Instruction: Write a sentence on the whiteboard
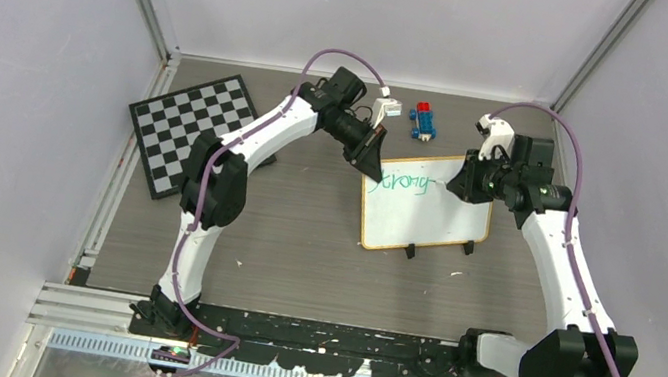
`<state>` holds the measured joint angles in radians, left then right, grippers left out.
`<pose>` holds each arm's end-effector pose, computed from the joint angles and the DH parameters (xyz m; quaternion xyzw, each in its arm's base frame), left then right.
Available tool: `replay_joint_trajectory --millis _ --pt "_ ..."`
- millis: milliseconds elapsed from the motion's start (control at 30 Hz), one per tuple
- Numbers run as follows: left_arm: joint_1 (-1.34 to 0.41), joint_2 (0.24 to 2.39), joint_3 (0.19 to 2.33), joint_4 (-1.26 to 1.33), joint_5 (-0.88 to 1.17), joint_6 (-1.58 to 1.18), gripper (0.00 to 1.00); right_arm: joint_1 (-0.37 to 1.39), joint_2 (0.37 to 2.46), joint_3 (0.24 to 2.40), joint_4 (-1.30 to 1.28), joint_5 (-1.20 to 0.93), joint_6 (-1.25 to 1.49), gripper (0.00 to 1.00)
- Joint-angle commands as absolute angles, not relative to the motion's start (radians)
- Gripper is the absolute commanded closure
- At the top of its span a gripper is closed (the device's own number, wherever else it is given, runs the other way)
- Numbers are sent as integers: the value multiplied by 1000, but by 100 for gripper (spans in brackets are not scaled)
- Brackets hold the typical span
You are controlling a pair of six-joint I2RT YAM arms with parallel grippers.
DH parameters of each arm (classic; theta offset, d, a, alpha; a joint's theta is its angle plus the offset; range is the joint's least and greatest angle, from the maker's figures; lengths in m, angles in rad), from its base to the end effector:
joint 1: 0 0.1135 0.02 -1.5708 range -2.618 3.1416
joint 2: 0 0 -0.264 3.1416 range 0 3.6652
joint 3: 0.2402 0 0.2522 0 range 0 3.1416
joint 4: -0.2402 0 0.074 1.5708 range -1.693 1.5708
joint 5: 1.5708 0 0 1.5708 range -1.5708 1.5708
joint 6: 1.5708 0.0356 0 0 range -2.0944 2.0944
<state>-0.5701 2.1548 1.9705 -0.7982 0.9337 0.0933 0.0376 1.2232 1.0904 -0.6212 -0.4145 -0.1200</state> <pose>0.3804 -0.2779 0.2687 0.4017 0.7656 -0.4797 0.1499 0.2578 0.0240 0.3158 -0.1522 0.8889 0.1727 0.3961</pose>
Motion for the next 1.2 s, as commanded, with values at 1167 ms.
replay_joint_trajectory --millis 1167 --pt "-575 2143 1959 -779 907 120 100 37 1208 1087 -629 -461 -155 100"
